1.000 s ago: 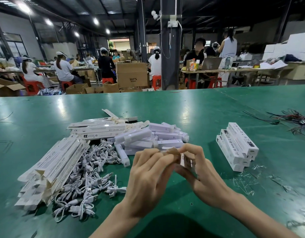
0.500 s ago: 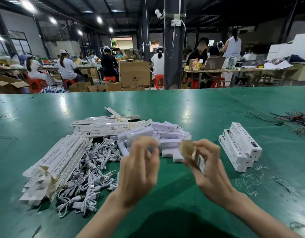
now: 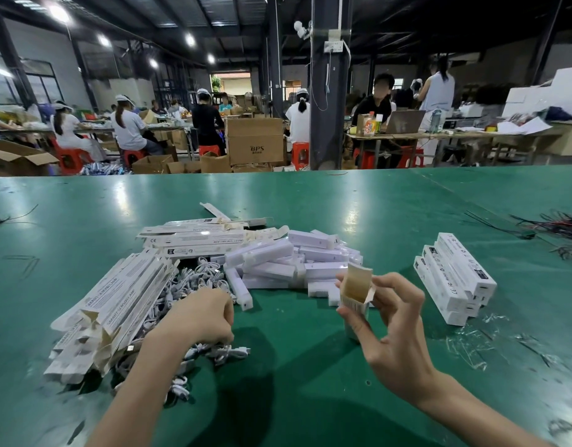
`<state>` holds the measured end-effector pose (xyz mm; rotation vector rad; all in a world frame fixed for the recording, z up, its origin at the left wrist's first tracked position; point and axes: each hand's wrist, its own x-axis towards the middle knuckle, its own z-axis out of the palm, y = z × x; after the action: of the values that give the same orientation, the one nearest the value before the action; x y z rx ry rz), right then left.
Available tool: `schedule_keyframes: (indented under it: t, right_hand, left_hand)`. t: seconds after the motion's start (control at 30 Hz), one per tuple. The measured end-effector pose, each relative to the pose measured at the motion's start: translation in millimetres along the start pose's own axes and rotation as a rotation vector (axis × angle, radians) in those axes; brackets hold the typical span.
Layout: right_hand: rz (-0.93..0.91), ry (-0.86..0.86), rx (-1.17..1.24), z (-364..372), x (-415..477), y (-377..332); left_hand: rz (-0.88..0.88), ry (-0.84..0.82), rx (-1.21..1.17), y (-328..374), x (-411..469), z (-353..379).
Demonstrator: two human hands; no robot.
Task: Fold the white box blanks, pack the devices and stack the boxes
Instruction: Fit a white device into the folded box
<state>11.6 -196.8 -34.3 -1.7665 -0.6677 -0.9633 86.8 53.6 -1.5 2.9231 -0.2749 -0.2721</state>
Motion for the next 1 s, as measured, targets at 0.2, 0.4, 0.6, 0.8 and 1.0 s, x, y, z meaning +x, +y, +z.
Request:
schedule_keyframes:
  t: [0.2, 0.4, 0.6, 0.8, 1.0]
  right_hand:
    - [0.011, -0.034, 0.031, 2, -6, -2]
    - [0.054, -0.005, 0.072, 2, -4, -3]
    - [0.051, -0.015, 0.096, 3, -4, -3]
    - [0.035, -0.023, 0.079, 1, -4, -1]
    - [0.057, -0.005, 0.080, -1, 0, -2]
  left_hand:
    - [0.163, 0.283, -0.386, 10, 2, 0]
    - [0.189, 0.413, -0.550, 17, 8, 8]
    - [0.185, 0.418, -0.618, 21, 15, 24]
    - [0.236, 0.390, -0.984, 34, 8, 22]
    - [0.454, 0.267, -1.610, 54, -26, -9]
